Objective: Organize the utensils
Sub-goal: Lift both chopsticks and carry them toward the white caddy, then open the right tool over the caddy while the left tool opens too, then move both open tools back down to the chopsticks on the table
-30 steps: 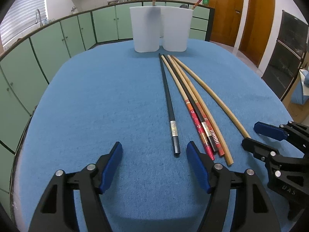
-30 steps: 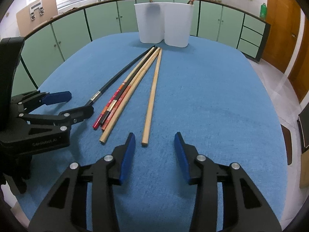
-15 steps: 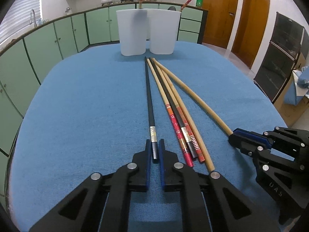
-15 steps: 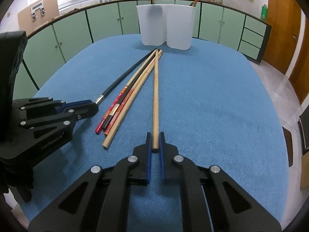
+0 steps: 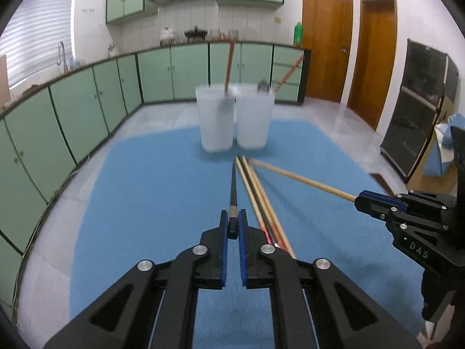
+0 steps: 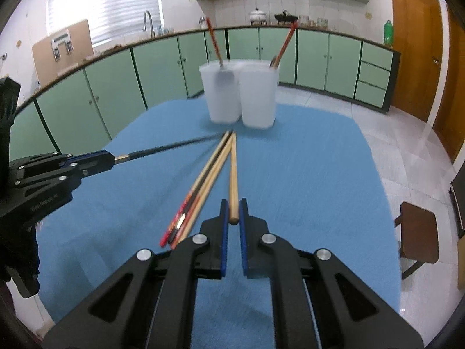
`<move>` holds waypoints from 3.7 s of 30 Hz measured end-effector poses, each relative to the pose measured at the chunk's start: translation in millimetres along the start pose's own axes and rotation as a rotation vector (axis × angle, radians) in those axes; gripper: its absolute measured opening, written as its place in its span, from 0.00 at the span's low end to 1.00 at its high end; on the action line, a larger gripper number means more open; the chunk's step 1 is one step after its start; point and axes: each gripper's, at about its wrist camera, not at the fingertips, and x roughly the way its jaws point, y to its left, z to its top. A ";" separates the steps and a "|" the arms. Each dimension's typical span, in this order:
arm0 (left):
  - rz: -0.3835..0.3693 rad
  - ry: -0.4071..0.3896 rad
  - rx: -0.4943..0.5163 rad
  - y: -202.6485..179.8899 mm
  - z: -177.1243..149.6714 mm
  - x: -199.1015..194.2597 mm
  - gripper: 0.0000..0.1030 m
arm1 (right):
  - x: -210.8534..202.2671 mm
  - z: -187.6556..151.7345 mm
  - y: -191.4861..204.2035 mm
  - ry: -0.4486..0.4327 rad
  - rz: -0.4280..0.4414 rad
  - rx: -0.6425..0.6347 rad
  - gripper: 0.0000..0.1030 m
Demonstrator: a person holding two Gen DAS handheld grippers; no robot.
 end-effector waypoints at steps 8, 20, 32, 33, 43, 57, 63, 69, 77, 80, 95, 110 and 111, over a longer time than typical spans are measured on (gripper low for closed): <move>-0.011 -0.127 0.018 6.6 48.1 -27.6 0.06 | -29.6 52.4 -7.8 -0.103 0.019 -0.029 0.06; -0.054 -0.190 0.033 10.4 95.4 -22.2 0.06 | -36.3 125.8 -16.0 -0.131 0.081 -0.072 0.06; -0.055 -0.266 0.034 22.0 137.7 -23.8 0.06 | -42.6 188.4 -29.0 -0.195 0.108 -0.084 0.06; -0.052 -0.280 0.039 21.7 144.2 -26.2 0.06 | -45.7 196.7 -30.9 -0.209 0.115 -0.082 0.06; -0.032 -0.439 0.058 25.5 225.4 -32.3 0.06 | -46.4 262.3 -48.5 -0.320 0.087 -0.081 0.06; -0.022 -0.377 0.047 23.3 245.3 52.2 0.06 | 45.9 270.6 -69.5 -0.245 0.049 -0.031 0.06; -0.032 -0.317 0.029 32.0 234.2 70.2 0.14 | 76.2 256.8 -65.9 -0.155 0.052 -0.024 0.09; -0.027 -0.326 0.013 37.5 227.7 54.0 0.30 | 60.2 247.7 -69.1 -0.188 0.033 0.003 0.27; -0.032 -0.310 -0.013 39.1 183.8 18.5 0.54 | 10.2 204.1 -66.3 -0.254 -0.004 0.010 0.56; -0.044 -0.265 -0.019 36.2 154.3 14.2 0.60 | -1.2 172.6 -61.3 -0.250 -0.008 0.016 0.71; 0.024 0.029 -0.066 27.1 -2.2 43.0 0.74 | 26.2 23.3 -17.6 -0.035 -0.041 0.106 0.87; 0.058 0.164 -0.105 28.2 -62.6 64.0 0.74 | 52.1 -38.4 20.9 0.122 -0.027 0.054 0.87; 0.062 0.168 -0.107 29.3 -64.2 63.8 0.74 | 53.2 -40.5 22.5 0.127 -0.025 0.047 0.86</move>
